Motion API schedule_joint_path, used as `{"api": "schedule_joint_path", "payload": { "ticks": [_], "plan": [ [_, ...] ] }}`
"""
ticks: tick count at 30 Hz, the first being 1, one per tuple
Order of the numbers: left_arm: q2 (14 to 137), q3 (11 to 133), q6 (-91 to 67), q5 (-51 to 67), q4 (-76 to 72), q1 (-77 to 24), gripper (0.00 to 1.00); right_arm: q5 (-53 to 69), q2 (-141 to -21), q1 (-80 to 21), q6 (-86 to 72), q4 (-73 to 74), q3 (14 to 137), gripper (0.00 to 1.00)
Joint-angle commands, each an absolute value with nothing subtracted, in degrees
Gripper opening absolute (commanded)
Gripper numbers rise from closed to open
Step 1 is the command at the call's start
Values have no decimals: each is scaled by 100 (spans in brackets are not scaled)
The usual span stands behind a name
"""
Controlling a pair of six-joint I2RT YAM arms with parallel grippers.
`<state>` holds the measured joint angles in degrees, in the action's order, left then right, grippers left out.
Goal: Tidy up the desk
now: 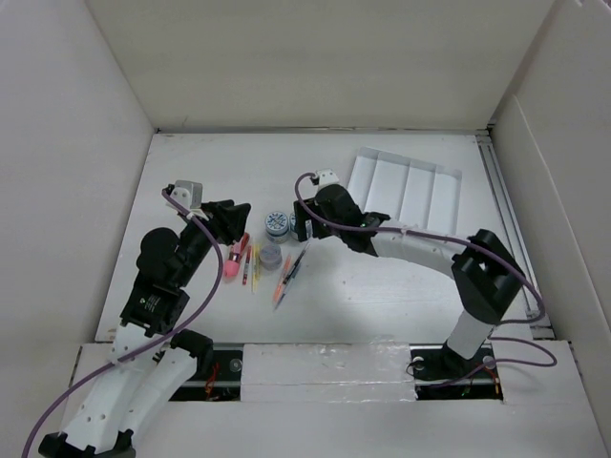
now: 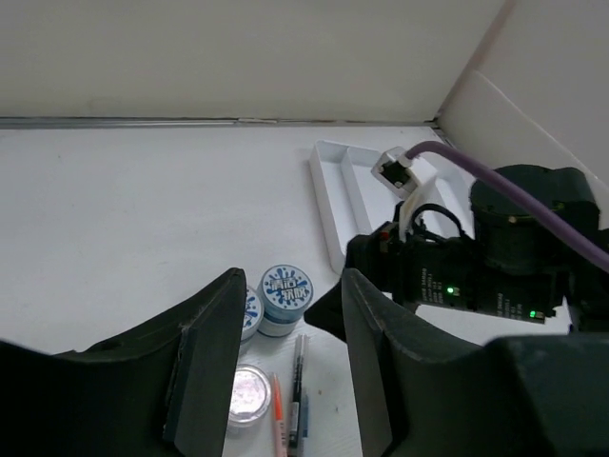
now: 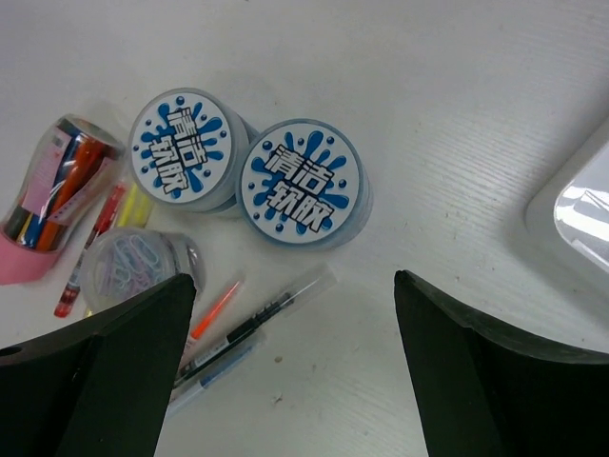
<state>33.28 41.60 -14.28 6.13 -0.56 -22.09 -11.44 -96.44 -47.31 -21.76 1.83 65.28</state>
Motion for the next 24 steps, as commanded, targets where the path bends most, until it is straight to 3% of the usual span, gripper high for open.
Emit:
{"api": "schedule_joint_path", "payload": {
  "ticks": [1,15,20,24],
  "plan": [
    [3296,4201,-1468,606,-229,-2215,41,-1081,-10062,-4702,-2065,457,7188,91],
    [3287,4210,-1468,677,-228,-2215,48,-1643,-11100,-4649,-1977,765,8085,92],
    [3323,4210,-1468,685,-202,-2215,48,-1766,-11294,-4597,-1986,519,8174,87],
    [3348,4228,-1459,624,-202,-2215,48,-2012,-11417,-4658,-1995,440,8306,75]
  ]
}}
